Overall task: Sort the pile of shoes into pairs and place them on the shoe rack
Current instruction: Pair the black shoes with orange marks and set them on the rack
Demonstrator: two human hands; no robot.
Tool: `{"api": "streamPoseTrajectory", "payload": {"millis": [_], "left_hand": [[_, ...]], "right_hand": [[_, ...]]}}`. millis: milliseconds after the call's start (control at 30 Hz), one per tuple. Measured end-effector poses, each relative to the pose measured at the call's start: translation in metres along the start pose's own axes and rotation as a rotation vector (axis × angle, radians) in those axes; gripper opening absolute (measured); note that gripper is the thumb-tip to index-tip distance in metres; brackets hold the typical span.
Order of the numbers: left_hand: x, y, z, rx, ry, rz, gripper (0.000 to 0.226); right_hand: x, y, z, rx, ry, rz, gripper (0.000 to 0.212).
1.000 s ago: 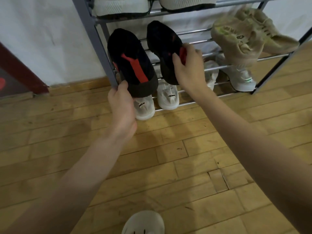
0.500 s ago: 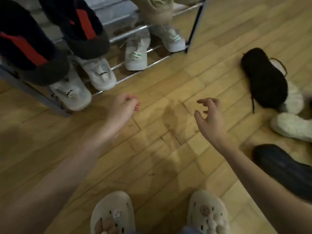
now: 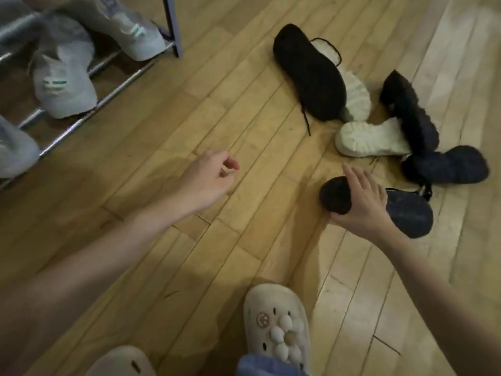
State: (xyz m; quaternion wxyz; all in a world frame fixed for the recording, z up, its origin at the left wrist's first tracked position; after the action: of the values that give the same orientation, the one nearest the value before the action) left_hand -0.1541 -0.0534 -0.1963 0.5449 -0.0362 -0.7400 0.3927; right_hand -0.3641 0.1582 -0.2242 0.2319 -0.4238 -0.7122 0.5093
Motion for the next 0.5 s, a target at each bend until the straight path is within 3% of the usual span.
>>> {"api": "streamPoseTrajectory", "payload": {"millis": [100,233,500], "left_hand": [[-0.002,0.003,0.007,0.023,-0.006,-0.036,0.007],[-0.014,0.003,0.001,0.061,-0.055,-0.113,0.008],[-0.039,-0.019,-0.012,0.119,-0.178,-0.230,0.012]], "right_hand": [[0.006,0.002,0.009,-0.031,-0.011,-0.025,0.099],[-0.021,-0.024,0.006,0.104,-0.075,0.070,0.092],[-0.104,-0.136,-0.053,0.600,-0.409,0.807,0.083]]}}
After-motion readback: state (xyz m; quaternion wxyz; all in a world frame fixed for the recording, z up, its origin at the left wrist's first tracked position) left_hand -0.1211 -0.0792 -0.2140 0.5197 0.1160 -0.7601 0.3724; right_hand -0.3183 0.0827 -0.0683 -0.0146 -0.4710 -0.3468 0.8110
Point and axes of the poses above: each hand's wrist, its own z-axis towards the middle knuckle, its own y-axis out of the palm, x = y × z, the point moved 9 cm from there along z, towards the middle knuckle, and after that the axes turned 12 degrees about y, right-handed, at the moved point
